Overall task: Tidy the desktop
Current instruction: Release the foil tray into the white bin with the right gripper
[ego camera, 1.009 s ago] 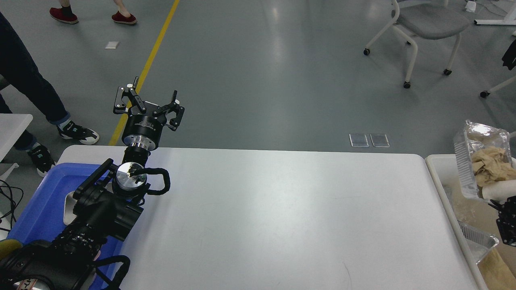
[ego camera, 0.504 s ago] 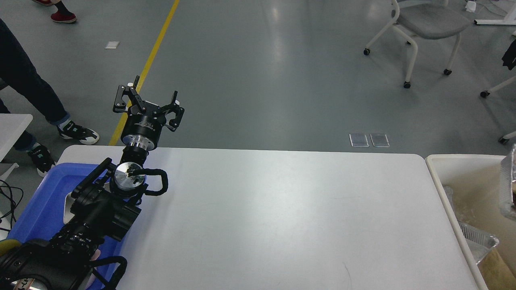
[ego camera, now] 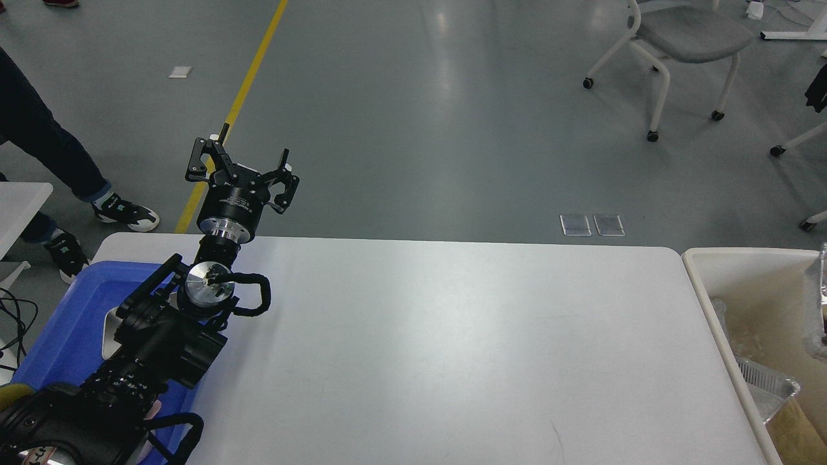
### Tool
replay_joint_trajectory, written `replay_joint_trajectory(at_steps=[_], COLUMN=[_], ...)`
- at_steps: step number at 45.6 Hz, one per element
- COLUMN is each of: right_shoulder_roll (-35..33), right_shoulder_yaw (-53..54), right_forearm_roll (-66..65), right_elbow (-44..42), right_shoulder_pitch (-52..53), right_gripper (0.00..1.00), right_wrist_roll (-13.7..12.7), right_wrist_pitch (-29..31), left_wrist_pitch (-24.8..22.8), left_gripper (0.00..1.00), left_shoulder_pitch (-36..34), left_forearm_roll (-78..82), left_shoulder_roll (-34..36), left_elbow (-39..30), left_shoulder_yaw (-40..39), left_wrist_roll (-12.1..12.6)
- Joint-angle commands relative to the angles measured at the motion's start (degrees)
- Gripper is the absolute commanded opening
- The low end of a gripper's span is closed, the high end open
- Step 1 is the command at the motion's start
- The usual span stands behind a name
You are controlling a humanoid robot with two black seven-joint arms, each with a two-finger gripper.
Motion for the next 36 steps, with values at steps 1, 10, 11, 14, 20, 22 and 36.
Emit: replay_joint_trajectory(at_steps=[1, 10, 11, 14, 20, 22, 36], right_shoulder_roll=[0.1, 0.2, 0.2, 0.1, 0.3, 0.2, -1.7], right_shoulder_yaw=[0.1, 0.1, 0.2, 0.1, 0.2, 0.2, 0.3], right_forearm_roll=[0.0, 0.1, 0.1, 0.1, 0.1, 0.1, 0.4], right_elbow=[0.0, 0.3, 0.3, 0.3, 1.2, 1.4, 5.8], right_shoulder_pitch=[0.5, 0.5, 0.5, 0.5, 0.2, 0.4, 5.8], right_gripper=[1.0, 1.0, 1.0, 1.0, 1.0, 1.0, 1.0], right_wrist_roll=[-0.1, -0.1, -0.1, -0.1, -0.1, -0.2, -0.1], right_wrist_pitch=[0.1, 0.4, 0.4, 0.4, 0.4, 0.4, 0.7], left_wrist_pitch=[0.0, 0.0, 0.0, 0.0, -0.9, -1.1, -1.8], left_gripper=[0.97, 0.97, 0.97, 0.97, 0.97, 0.97, 0.97], left_shoulder_pitch=[-0.1, -0.3, -0.3, -0.4, -0.5, -0.6, -0.1], left_forearm_roll=[0.0, 0.0, 0.0, 0.0, 0.0, 0.0, 0.0], left_shoulder_roll=[-0.1, 0.0, 0.1, 0.5, 1.1, 1.6, 5.1], left_elbow=[0.0, 0.0, 0.0, 0.0, -0.1, -0.1, -0.1], left_shoulder_yaw=[0.8, 0.8, 0.8, 0.9, 1.5, 1.5, 1.5], left_wrist_roll=[0.0, 0.0, 0.0, 0.0, -0.1, -0.1, -0.1])
